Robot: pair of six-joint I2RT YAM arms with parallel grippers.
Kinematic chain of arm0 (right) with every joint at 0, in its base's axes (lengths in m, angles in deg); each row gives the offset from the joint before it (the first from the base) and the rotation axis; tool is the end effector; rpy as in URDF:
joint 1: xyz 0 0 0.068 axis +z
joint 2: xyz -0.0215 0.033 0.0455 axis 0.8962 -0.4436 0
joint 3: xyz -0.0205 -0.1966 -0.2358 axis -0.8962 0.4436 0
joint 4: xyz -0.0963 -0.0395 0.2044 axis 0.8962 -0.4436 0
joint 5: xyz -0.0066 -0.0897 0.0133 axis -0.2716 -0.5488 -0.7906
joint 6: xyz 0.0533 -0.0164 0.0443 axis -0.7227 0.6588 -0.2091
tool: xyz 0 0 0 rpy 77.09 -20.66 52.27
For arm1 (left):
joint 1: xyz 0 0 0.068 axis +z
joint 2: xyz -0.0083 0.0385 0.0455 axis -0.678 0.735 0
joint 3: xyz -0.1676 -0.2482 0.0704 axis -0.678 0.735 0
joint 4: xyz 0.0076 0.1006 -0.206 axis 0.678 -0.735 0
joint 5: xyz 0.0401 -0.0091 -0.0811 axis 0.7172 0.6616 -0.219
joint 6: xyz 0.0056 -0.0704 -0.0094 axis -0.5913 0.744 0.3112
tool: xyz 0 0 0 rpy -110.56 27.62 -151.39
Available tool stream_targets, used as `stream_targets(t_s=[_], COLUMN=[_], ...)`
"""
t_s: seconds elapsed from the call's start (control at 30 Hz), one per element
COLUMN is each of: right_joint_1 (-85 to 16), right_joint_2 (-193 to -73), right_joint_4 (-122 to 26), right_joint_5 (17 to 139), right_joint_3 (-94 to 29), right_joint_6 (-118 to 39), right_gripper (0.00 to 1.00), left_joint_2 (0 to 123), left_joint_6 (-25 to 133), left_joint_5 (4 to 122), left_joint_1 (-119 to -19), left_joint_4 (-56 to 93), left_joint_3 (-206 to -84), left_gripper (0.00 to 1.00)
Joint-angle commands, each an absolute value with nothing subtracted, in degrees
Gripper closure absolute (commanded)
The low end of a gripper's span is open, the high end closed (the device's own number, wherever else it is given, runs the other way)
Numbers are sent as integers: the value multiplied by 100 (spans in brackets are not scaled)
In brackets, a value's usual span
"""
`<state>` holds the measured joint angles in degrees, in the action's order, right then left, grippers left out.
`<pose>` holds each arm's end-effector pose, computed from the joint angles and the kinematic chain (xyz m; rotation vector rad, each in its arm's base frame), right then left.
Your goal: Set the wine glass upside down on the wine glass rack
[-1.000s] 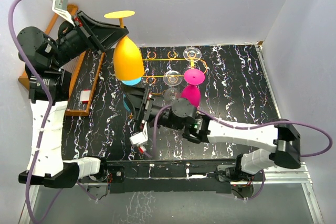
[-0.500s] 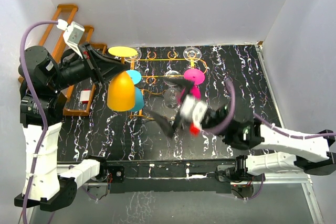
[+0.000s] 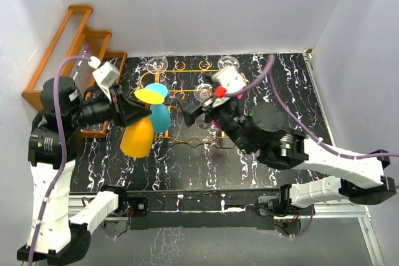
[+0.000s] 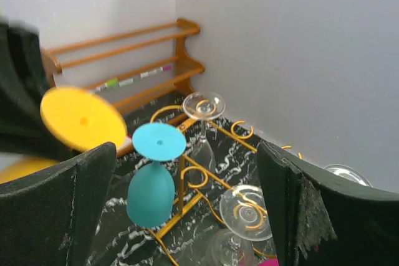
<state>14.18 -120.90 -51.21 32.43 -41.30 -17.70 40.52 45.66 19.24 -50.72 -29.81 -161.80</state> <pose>0.0808 0.2055 0.5312 -0.5781 1.3064 0.4560 0.0825 -0.0583 0.5051 0.7350 1.6236 -0.9378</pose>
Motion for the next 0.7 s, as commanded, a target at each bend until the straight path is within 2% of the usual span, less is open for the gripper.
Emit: stream_targets(t_s=[0.0,0.13,0.23,0.3,0.37,0.53,0.67], right_joint_1=[1389,1390,1145,227,-976,-1720,-2513], right_joint_2=[-11348,-11471,-11928,-12438,-12932,-13439,-13453], right_joint_4=[-4033,-4090,-4682,-5785,-6733,-6804,-6804], right_joint_5=[2941,2354,2243,3045,4383,4916,5684], right_joint_3=[-4036,-4236,-4902,-5754,-6546,-6985,-6730], right_joint_6=[-2137,-2195,-2186,-3207,-4019,-4209,-4640], right_gripper=[2,2,2,2,2,2,2], left_joint_2=[3312,3031,3177,3422,3721,4539,5204], left_joint_6=[4490,4982,4991,4906,4790,4585,4432], left_joint_5=[1393,1194,1407,1621,1936,3274,4668], left_joint_1=[-4971,-4716,-4709,-4741,-4870,-5879,-7389], left_joint_4=[-2326,-1525,-1357,-1383,-1416,-1564,-1722], left_joint_3=[-15371,-14644,-14382,-14474,-14714,-15402,-16174], left_gripper=[100,100,100,100,100,100,100])
